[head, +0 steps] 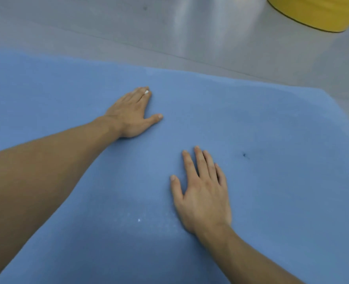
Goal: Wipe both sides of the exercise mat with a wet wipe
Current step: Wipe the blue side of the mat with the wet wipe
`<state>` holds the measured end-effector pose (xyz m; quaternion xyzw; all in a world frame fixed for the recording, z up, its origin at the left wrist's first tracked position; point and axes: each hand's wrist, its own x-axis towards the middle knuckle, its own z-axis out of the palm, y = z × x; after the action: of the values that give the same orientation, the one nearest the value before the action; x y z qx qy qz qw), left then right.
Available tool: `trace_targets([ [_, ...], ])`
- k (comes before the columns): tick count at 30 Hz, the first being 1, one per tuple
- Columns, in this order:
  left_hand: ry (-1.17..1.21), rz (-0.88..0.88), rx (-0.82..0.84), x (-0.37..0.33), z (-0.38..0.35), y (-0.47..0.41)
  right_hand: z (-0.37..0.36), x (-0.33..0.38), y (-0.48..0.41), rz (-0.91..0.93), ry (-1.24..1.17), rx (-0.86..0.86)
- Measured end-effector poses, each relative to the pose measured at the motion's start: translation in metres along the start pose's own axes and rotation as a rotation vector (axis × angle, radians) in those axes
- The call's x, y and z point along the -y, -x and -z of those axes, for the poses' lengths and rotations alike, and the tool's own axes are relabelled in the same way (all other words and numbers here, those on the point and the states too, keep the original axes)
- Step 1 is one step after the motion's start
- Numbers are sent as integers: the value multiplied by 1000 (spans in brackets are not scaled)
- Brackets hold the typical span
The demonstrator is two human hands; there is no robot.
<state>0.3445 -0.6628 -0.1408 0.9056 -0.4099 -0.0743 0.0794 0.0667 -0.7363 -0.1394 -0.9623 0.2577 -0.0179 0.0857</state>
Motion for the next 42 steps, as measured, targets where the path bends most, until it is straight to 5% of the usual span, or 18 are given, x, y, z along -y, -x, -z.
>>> trace_targets([
  [13,49,-17,25,-32,-15,172,0,0,1,-8,30,-5],
  [21,-97,-229,29,-22,-11,296,3,1,2,-13,38,2],
  [29,-12,24,-24,-29,-20,185,1,2,-1,-19,22,-22],
  [42,8,144,10,-10,-6,-10,-4,-1,0,-5,1,-47],
])
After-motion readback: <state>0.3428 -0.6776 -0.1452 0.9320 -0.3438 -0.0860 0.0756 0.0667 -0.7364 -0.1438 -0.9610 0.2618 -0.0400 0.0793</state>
